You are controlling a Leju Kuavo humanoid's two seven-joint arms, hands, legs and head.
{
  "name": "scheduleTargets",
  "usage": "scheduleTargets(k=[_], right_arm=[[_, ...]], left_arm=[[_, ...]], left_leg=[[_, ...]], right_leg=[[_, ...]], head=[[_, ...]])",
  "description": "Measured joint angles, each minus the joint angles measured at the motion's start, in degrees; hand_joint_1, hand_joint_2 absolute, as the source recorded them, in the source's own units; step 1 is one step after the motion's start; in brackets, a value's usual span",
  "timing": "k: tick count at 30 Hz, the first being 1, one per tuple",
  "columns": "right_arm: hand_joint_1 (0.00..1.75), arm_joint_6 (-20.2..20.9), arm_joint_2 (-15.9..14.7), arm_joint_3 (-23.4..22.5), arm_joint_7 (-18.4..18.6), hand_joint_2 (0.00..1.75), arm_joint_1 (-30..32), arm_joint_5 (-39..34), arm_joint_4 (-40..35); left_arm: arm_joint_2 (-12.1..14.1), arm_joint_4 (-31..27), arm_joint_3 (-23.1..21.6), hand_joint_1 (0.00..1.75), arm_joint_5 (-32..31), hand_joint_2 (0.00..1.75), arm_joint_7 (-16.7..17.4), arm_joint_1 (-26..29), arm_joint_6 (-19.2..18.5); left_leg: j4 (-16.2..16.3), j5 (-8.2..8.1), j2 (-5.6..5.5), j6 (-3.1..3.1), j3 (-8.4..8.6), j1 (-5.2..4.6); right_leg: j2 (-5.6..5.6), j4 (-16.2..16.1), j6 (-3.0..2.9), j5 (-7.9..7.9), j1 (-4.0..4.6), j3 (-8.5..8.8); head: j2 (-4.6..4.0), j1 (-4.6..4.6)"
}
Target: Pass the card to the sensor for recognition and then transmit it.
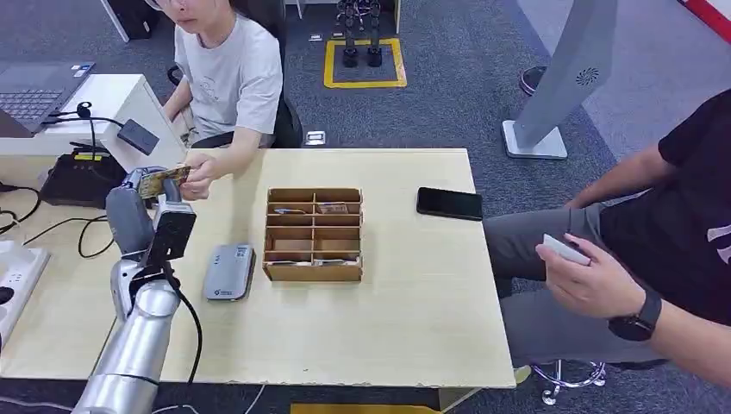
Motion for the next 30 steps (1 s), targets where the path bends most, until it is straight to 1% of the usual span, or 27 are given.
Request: scheduleTargets(k=[2,5,8,16,25,26,28,30], right_arm=[[0.0,-0.02,0.0,0.0,0.0,1.75,-0.01,-0.02,0.0],[0.0,-0.26,-0.07,-0.02,0.0,1.75,0.04,-0.63,0.0],[0.0,-0.65,-0.22,-0.02,0.26,1.75,0.28,-1.03,0.0],[0.0,-1.11,-0.52,-0.02,0.28,1.75,0.82,-1.16,0.0],[0.0,-1.11,-0.55,-0.02,0.35,1.75,0.91,-1.18,0.0],[0.0,-1.09,-0.55,-0.02,0.35,1.75,0.93,-1.2,0.0],[0.0,-1.39,-0.55,-0.02,0.35,1.75,1.26,-1.27,0.02],[0.0,-1.88,-0.57,-0.02,0.13,1.75,1.86,-1.51,0.07]], left_arm=[[0.02,0.0,-0.18,0.0,0.72,1.75,0.66,0.0,-1.88],[0.09,0.0,-0.37,0.0,1.42,1.75,3.78,0.0,-5.97],[0.15,-0.46,-0.66,0.0,2.23,1.75,5.9,0.27,-8.36],[0.15,-1.9,-0.94,0.0,2.62,1.75,6.39,1.33,-8.95],[0.15,-2.1,-1.09,0.0,2.69,1.75,6.39,1.54,-9.12],[0.15,-2.12,-1.12,0.0,3.11,1.75,6.43,1.59,-9.98],[0.22,-4.48,-1.92,0.0,4.08,1.75,7.51,3.45,-14.97],[0.31,-6.74,-2.8,0.0,2.51,1.75,7.54,5.62,-15.22]], left_leg=[[0.0,0.0,0.0,0.0,0.0,0.0],[0.0,0.0,0.0,0.0,0.0,0.0],[0.0,0.0,0.01,0.0,0.0,0.0],[0.0,0.0,0.0,0.0,0.0,0.0],[0.0,0.01,0.0,0.0,0.0,0.0],[0.0,0.0,0.0,0.0,0.0,0.0],[0.0,0.0,0.04,0.0,0.01,-0.01],[0.0,-0.01,0.03,0.0,-0.02,-0.01]], right_leg=[[0.0,0.0,0.0,0.0,0.0,0.0],[0.0,0.0,0.0,0.0,0.0,0.0],[0.0,0.0,0.0,0.0,0.0,0.0],[0.0,0.0,0.0,0.0,0.0,0.0],[0.0,0.0,0.0,0.01,0.0,0.0],[0.0,0.0,0.0,0.0,0.0,0.01],[0.01,0.0,0.0,0.0,-0.01,0.0],[0.01,-0.01,0.01,-0.01,-0.01,-0.01]], head=[[0.0,0.0],[0.0,0.0],[0.0,-0.02],[0.02,0.0],[0.02,0.0],[0.0,0.0],[0.0,-0.02],[0.02,-0.02]])
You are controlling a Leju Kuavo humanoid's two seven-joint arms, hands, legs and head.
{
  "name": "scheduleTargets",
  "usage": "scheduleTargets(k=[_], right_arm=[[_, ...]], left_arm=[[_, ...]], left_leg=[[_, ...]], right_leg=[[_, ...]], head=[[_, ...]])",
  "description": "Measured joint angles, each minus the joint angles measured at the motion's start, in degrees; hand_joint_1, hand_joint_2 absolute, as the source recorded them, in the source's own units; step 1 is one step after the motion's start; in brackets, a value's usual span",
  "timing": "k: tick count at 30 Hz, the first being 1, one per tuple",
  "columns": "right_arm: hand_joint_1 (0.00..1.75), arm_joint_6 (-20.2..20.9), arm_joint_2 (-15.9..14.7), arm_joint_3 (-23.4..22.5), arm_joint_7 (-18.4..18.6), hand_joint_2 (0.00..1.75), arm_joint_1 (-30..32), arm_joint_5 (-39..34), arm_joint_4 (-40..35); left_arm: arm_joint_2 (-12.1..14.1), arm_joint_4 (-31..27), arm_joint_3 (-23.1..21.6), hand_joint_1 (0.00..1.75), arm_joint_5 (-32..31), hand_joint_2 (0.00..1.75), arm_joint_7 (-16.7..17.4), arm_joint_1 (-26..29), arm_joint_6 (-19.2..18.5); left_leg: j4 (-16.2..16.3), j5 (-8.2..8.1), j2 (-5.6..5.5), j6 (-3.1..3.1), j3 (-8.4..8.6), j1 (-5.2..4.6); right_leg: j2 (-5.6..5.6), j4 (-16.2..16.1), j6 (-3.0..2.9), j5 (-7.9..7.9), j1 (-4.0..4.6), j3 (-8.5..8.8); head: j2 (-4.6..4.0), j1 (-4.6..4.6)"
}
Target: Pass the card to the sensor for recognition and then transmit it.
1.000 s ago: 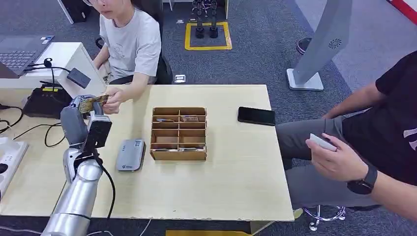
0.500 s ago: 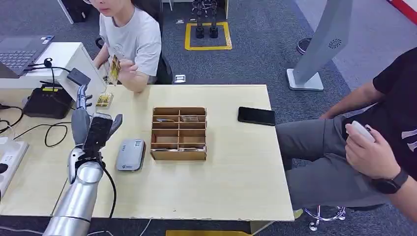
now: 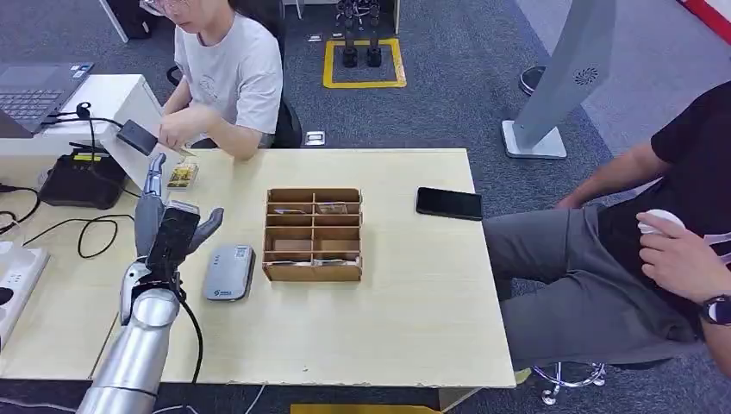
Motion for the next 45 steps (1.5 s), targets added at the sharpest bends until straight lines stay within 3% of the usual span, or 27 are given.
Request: scheduleTargets(k=[2,4,7,9,10,13,14,17,20,25,28,32,37,45], right_arm=[[0.0,-0.59,-0.09,-0.09,-0.5,1.75,0.48,-0.55,0.04],[0.0,-0.87,-0.24,-0.33,-1.01,1.75,0.78,-1.03,0.09],[0.0,-0.87,-0.55,-0.35,-1.01,1.75,1.42,-1.0,0.28],[0.0,-1.03,-0.94,-0.48,-1.07,1.75,1.88,-1.22,0.35],[0.0,-1.14,-1.16,-0.79,-1.11,1.75,2.17,-1.46,0.42],[0.0,-0.98,-1.53,-1.05,-0.94,1.75,2.35,-1.14,0.44],[0.0,-0.7,-1.55,-1.11,-0.9,1.75,2.21,-0.96,0.44],[0.0,-0.11,-1.55,-1.14,-0.87,1.75,1.86,-0.65,0.44],[0.0,-0.13,-1.55,-1.18,-0.41,1.75,1.54,-0.35,0.44],[0.0,-0.15,-1.55,-1.25,-0.48,1.75,1.39,-0.35,0.44],[0.0,0.2,-1.66,-1.25,0.18,1.75,1.37,-0.13,0.44],[0.0,0.79,-1.7,-1.27,0.24,1.75,1.15,0.02,0.42],[0.0,0.66,-1.7,-1.29,-0.06,1.75,0.63,-0.17,0.39],[0.0,0.77,-1.7,-1.29,0.07,1.75,0.54,-0.09,0.42]], left_arm=[[0.07,-3.15,-1.42,0.0,-1.0,1.75,-1.23,2.57,-1.36],[0.64,-7.7,-3.48,0.0,1.19,1.75,-3.19,5.85,-6.5],[1.58,-13.01,-6.58,0.0,0.33,1.75,-6.19,10.07,-9.9],[2.56,-17.05,-9.64,0.0,-3.74,1.75,-8.07,13.21,-8.94],[3.39,-19.65,-12.0,0.0,-9.1,1.75,-8.06,15.02,-6.64],[5.04,-21.89,-15.89,0.0,-22.41,1.75,-4.52,16.64,-1.46],[6.27,-22.16,-18.41,0.0,-28.63,1.75,-1.78,16.65,0.13],[7.61,-22.14,-21.84,0.0,-34.6,1.75,1.45,16.56,0.57],[8.66,-21.68,-26.13,0.0,-34.36,1.75,2.08,16.26,1.53],[9.01,-21.28,-28.5,0.0,-34.37,1.75,2.56,16.13,1.9],[9.05,-20.17,-29.79,0.0,-37.81,1.75,5.56,15.77,3.35],[7.91,-16.4,-30.9,0.0,-39.45,1.75,7.89,15.05,3.63],[6.03,-10.69,-31.1,0.0,-36.98,1.75,8.22,14.13,4.07],[3.98,-6.51,-30.38,0.0,-36.17,1.75,11.7,12.84,4.26]], left_leg=[[0.0,-0.01,-0.01,0.0,-0.06,0.0],[-0.01,-0.08,0.07,0.03,-0.05,-0.01],[-0.01,-0.1,0.05,0.06,-0.08,-0.02],[-0.01,-0.11,0.05,0.06,-0.08,-0.02],[-0.01,-0.13,0.05,0.09,-0.08,-0.02],[-0.01,-0.13,0.05,0.09,-0.1,-0.02],[-0.01,-0.11,0.05,0.1,-0.1,-0.02],[-0.01,-0.1,0.05,0.09,-0.08,-0.02],[-0.01,-0.03,0.03,0.08,-0.08,-0.01],[-0.01,-0.02,0.03,0.07,-0.08,-0.01],[-0.01,-0.03,0.03,0.07,-0.09,-0.02],[-0.01,-0.03,0.03,0.07,-0.09,-0.02],[-0.01,-0.02,0.03,0.09,-0.09,-0.02],[0.0,0.0,0.02,0.07,-0.09,-0.02]], right_leg=[[-0.01,-0.01,0.0,-0.01,0.0,-0.03],[0.05,-0.01,0.0,-0.02,-0.01,-0.06],[0.03,-0.03,0.02,-0.05,-0.01,-0.07],[0.04,-0.03,0.02,-0.05,-0.01,-0.07],[0.04,-0.03,0.02,-0.05,-0.01,-0.09],[0.0,-0.03,0.02,-0.06,-0.01,-0.1],[-0.01,-0.03,0.02,-0.05,-0.01,-0.09],[0.0,-0.03,0.01,-0.03,-0.01,-0.09],[-0.01,-0.02,0.01,0.01,0.0,-0.08],[0.0,-0.02,0.02,0.01,-0.01,-0.08],[0.0,-0.03,0.01,0.01,-0.01,-0.08],[0.0,-0.03,0.02,0.01,-0.01,-0.09],[0.0,-0.03,0.02,0.02,-0.01,-0.08],[0.0,-0.03,0.03,0.02,-0.01,-0.09]], head=[[-0.02,0.04],[-0.02,0.02],[-0.02,0.04],[-0.02,0.02],[-0.02,0.0],[-0.02,0.02],[0.0,0.02],[-0.02,0.02],[-0.02,0.02],[0.0,0.02],[-0.02,0.02],[-0.02,0.02],[0.0,0.02],[-0.02,0.0]])
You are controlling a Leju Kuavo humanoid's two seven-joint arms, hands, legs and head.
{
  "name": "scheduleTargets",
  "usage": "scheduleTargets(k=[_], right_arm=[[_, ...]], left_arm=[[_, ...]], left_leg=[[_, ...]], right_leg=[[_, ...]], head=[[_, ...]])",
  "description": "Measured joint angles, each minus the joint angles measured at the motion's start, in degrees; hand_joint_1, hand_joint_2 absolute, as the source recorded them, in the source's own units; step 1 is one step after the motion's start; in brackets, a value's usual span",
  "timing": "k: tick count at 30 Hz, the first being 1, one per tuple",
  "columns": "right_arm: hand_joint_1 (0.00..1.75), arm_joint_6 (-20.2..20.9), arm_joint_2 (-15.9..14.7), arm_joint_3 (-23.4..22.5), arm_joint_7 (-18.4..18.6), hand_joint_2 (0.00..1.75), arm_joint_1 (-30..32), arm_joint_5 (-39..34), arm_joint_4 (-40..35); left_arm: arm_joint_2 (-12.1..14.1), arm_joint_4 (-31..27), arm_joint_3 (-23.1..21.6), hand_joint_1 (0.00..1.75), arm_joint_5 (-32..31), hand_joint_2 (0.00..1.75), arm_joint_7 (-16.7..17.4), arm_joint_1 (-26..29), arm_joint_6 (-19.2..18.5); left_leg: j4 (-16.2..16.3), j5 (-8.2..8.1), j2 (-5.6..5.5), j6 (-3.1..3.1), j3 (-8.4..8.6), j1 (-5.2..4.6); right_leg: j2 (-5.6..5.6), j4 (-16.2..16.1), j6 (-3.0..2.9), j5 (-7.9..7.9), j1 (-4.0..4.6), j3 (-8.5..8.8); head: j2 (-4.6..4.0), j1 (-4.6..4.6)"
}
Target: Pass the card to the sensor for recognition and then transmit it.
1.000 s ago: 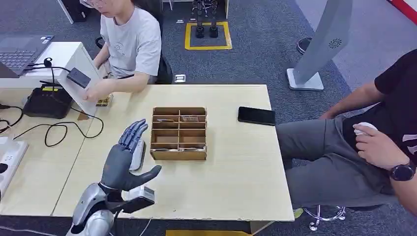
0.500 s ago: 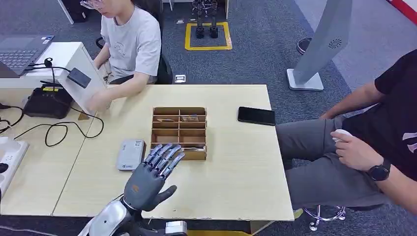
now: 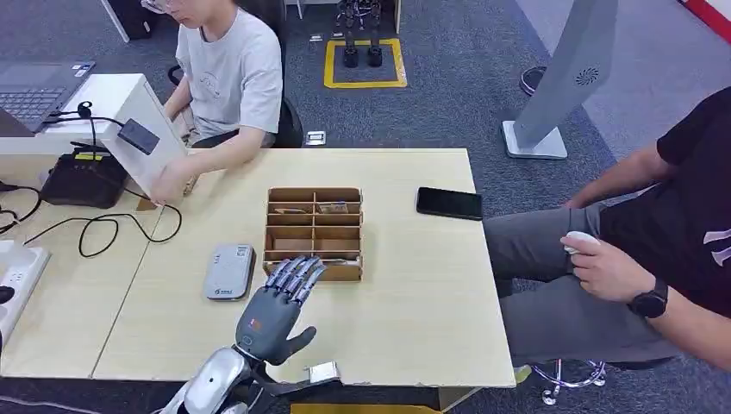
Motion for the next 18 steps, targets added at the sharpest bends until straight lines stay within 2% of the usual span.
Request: scheduleTargets(k=[11,18], right_arm=[[0.0,-0.24,0.09,-0.39,-0.55,1.75,0.18,-0.22,0.0],[0.0,-0.24,0.31,-0.42,-0.37,1.75,0.21,0.31,0.02]], left_arm=[[-2.38,2.58,3.61,0.0,0.33,1.75,1.2,-0.68,1.05],[-2.99,4.28,5.7,0.0,0.28,1.75,1.35,-0.68,1.64]], left_leg=[[0.0,0.0,0.0,0.0,0.0,0.0],[0.0,0.01,0.0,0.0,0.0,0.0]], right_leg=[[0.0,0.0,0.0,0.0,0.0,0.0],[0.0,0.0,0.0,0.0,0.0,0.0]], head=[[0.0,0.02],[0.02,0.02]])
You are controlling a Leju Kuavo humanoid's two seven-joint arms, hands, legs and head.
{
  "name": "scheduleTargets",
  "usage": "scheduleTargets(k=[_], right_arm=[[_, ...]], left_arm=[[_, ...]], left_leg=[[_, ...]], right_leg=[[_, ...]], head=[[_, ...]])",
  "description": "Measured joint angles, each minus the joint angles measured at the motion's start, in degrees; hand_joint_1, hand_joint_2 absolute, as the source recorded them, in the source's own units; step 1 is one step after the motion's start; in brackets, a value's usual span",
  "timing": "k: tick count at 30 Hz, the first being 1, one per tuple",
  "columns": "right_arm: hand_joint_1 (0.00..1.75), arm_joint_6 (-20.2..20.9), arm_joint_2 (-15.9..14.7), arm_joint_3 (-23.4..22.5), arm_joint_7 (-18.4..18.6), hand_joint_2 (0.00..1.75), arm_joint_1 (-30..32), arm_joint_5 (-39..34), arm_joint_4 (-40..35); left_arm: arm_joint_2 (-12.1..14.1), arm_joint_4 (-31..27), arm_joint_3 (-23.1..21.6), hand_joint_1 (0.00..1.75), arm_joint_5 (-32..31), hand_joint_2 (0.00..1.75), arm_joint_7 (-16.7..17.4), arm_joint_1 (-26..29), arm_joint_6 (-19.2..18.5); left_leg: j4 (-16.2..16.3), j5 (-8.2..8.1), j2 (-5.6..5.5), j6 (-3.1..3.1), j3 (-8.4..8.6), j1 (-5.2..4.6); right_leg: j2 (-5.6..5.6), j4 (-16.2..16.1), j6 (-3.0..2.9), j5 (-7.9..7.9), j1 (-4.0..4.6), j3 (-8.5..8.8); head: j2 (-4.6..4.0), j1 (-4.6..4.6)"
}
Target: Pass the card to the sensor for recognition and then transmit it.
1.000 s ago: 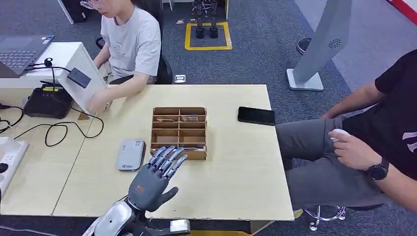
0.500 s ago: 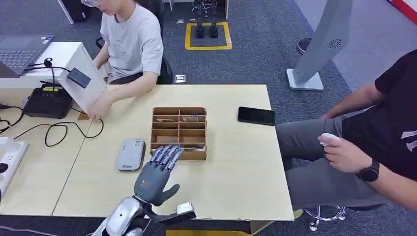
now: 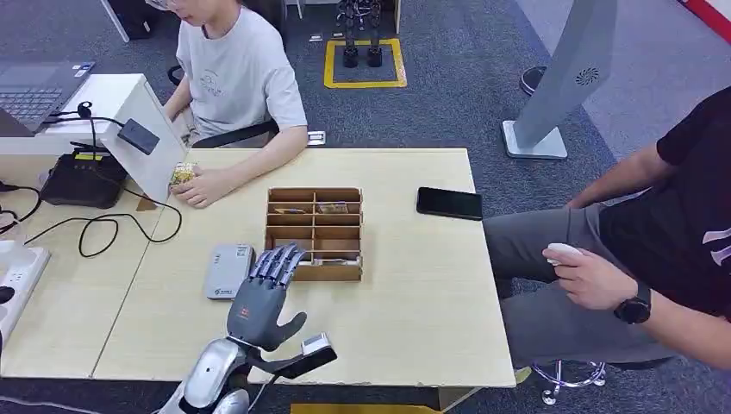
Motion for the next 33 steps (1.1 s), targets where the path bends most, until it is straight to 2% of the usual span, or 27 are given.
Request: scheduleTargets(k=[12,26,33], right_arm=[[0.0,0.02,0.0,0.0,-0.09,1.75,0.02,0.5,0.02],[0.0,-0.02,0.0,0.0,-0.02,1.75,0.02,0.46,0.02],[0.0,0.07,0.26,0.0,0.55,1.75,0.08,0.9,0.04]], left_arm=[[-1.05,3.12,3.45,0.0,-2.19,1.75,1.99,-0.19,2.36],[-1.4,4.52,5.14,0.0,-2.01,1.75,2.03,-0.22,3.06],[-1.9,4.76,7.19,0.0,-2.49,1.75,1.86,-0.22,7.59]], left_leg=[[0.0,0.0,0.0,0.0,0.0,0.0],[0.0,0.0,0.0,0.0,0.0,0.0],[0.0,0.0,0.0,0.0,0.0,0.0]], right_leg=[[0.0,0.0,0.0,0.0,0.0,0.0],[0.0,0.0,0.0,0.0,0.0,0.0],[0.0,0.0,0.0,0.0,0.0,0.0]], head=[[-0.02,0.0],[0.0,0.0],[-0.02,0.0]])
